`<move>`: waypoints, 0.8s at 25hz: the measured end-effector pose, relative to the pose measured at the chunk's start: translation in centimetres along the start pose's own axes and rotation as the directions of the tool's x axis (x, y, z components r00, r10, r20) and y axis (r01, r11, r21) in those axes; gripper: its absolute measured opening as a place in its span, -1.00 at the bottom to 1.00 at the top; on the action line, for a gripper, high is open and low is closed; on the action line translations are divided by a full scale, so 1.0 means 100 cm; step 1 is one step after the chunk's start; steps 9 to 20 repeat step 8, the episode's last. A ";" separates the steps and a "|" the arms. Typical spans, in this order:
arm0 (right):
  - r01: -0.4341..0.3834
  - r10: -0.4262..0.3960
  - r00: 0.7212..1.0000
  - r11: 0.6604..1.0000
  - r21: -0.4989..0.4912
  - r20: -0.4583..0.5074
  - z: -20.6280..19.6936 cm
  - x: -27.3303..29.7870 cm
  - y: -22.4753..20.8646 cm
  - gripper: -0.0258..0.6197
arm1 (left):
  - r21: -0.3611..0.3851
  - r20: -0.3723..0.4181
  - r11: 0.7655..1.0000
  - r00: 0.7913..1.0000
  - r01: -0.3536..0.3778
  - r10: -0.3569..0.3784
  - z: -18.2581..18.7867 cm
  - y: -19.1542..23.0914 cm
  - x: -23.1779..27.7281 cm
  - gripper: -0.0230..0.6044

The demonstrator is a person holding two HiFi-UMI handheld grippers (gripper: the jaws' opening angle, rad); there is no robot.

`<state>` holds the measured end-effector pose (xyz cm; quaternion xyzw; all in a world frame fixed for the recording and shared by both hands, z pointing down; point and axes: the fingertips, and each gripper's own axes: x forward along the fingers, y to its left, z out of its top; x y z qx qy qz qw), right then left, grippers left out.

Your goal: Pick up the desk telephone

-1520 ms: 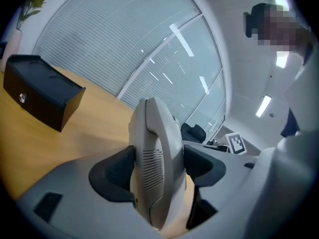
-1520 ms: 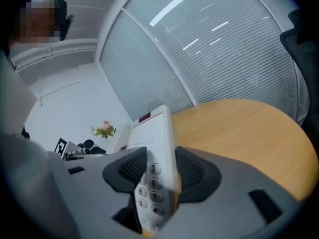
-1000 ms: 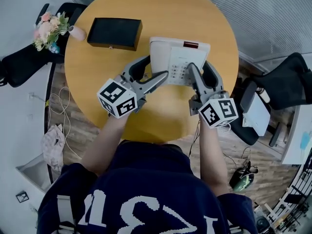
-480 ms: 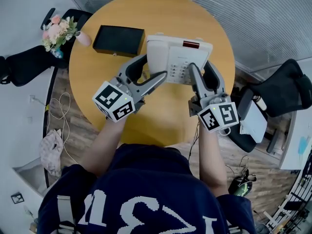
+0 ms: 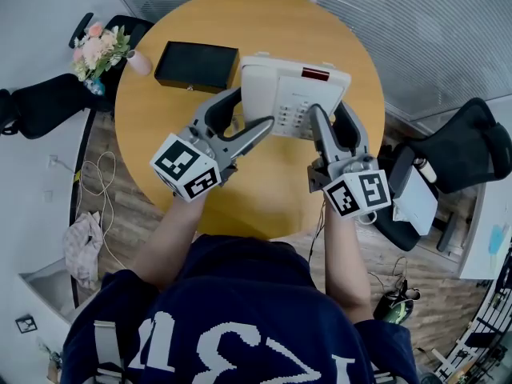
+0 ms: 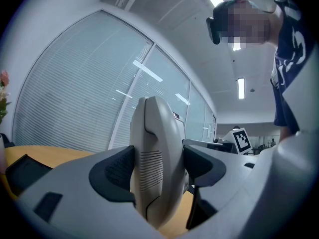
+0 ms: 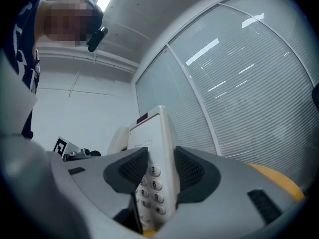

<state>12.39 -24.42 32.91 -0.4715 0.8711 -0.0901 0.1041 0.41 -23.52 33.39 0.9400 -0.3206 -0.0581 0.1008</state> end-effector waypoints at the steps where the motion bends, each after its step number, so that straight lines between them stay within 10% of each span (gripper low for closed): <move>1: 0.000 0.000 1.000 1.000 0.000 0.000 0.000 0.000 0.000 -0.34 | -0.001 0.000 1.000 1.000 -0.002 0.002 0.000 0.000 0.000 0.10; 20: -0.010 0.010 1.000 1.000 -0.015 -0.011 0.001 -0.003 0.007 -0.35 | -0.003 -0.005 1.000 1.000 -0.012 0.012 0.000 -0.002 -0.005 0.10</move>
